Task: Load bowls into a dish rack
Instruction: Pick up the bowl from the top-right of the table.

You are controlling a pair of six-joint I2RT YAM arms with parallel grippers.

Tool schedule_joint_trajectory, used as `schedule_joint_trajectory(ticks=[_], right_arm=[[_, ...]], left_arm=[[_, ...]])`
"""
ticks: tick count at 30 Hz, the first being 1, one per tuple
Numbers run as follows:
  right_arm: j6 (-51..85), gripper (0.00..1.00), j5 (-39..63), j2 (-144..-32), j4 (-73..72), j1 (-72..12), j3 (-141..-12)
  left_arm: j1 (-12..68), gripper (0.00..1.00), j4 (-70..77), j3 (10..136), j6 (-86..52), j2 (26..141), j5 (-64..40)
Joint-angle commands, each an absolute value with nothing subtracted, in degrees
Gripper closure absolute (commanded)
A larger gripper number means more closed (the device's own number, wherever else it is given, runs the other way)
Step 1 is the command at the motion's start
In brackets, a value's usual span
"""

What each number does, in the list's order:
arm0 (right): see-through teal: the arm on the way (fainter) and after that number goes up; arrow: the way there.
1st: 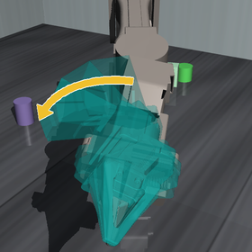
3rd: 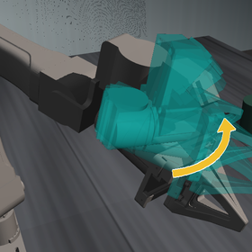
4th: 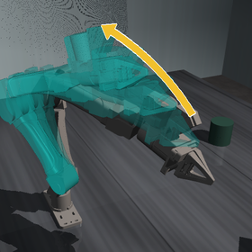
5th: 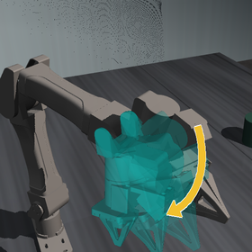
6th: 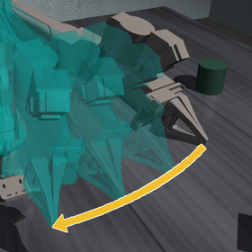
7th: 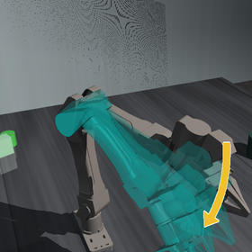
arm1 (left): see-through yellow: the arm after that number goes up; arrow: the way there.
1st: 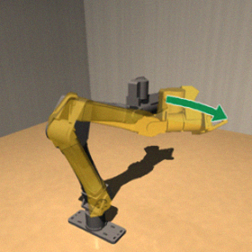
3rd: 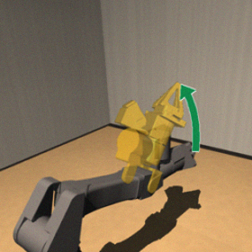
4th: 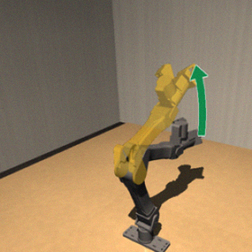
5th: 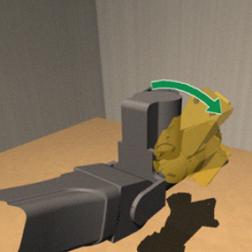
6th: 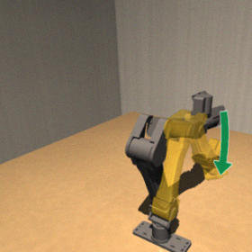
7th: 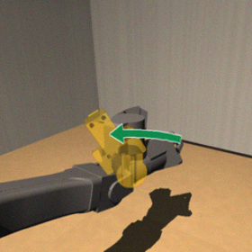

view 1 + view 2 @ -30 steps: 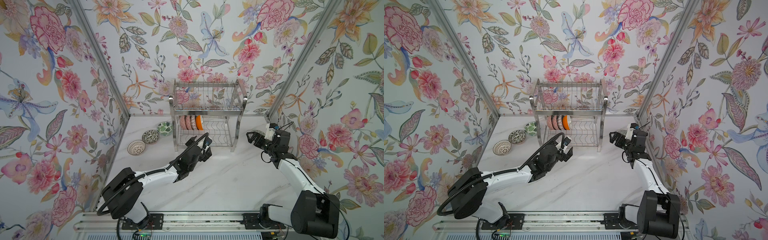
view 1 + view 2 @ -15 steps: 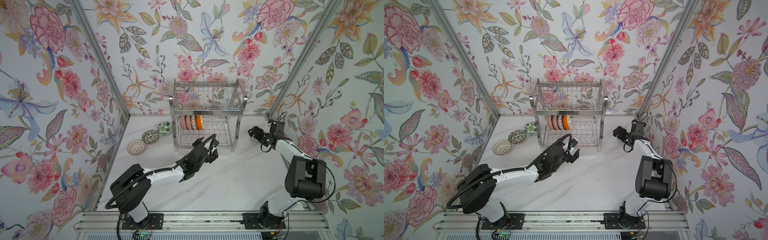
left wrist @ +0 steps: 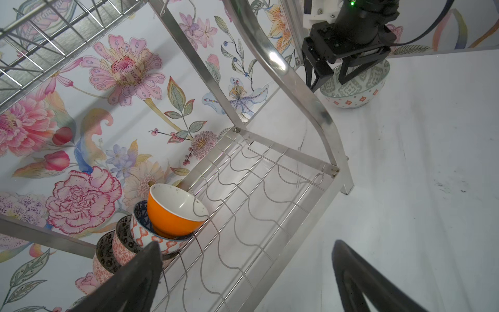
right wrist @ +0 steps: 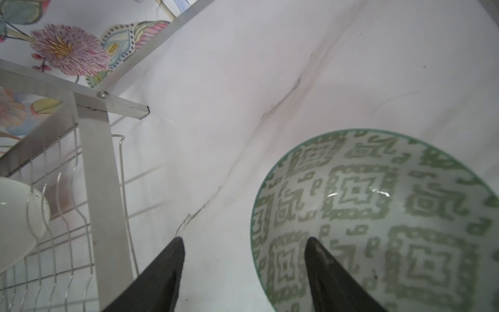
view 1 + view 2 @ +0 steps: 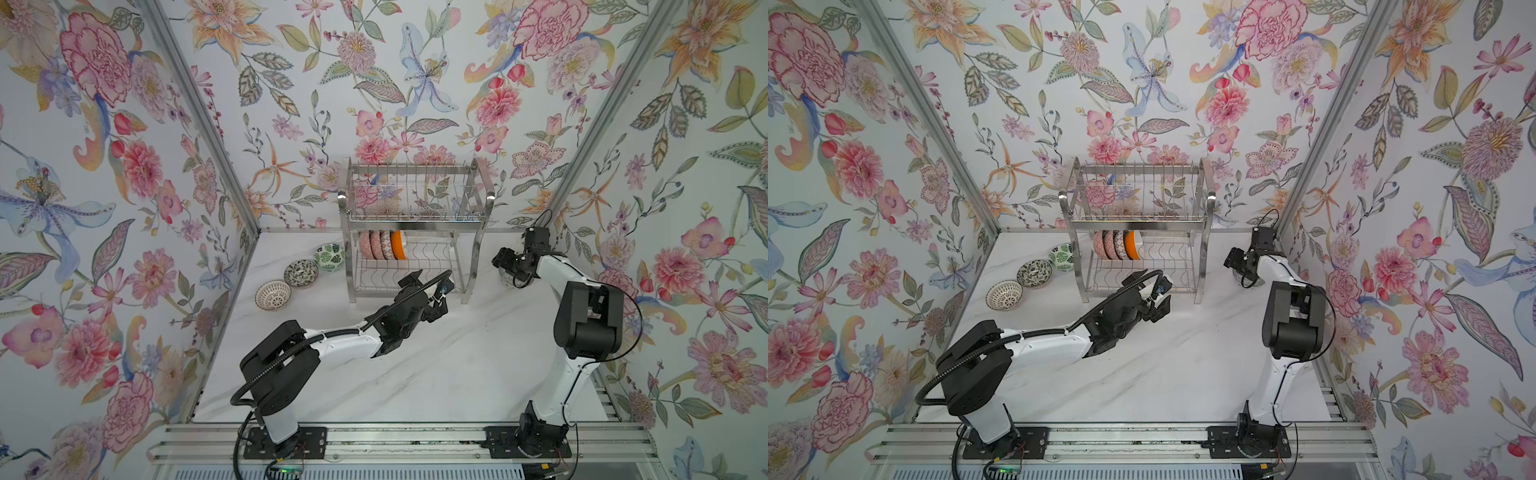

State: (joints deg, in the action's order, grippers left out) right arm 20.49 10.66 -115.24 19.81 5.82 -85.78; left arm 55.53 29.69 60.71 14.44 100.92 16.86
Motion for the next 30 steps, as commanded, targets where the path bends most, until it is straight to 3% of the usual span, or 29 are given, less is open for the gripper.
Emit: schedule_joint_trajectory(ticks=[1,15,30], right_arm=[[18.42,0.32,7.47,-117.71,24.42,5.33,-89.33],[14.78,0.58,1.91,-124.09,29.83,4.62,-96.97],[12.21,0.68,-1.10,-129.70,34.56,4.43,-102.47]], left_arm=[[56.25,0.01,30.72,63.61,18.13,102.89,16.74],[56.23,0.01,30.70,65.37,19.67,104.92,17.57],[56.25,0.01,30.50,65.70,20.29,105.47,18.42]])
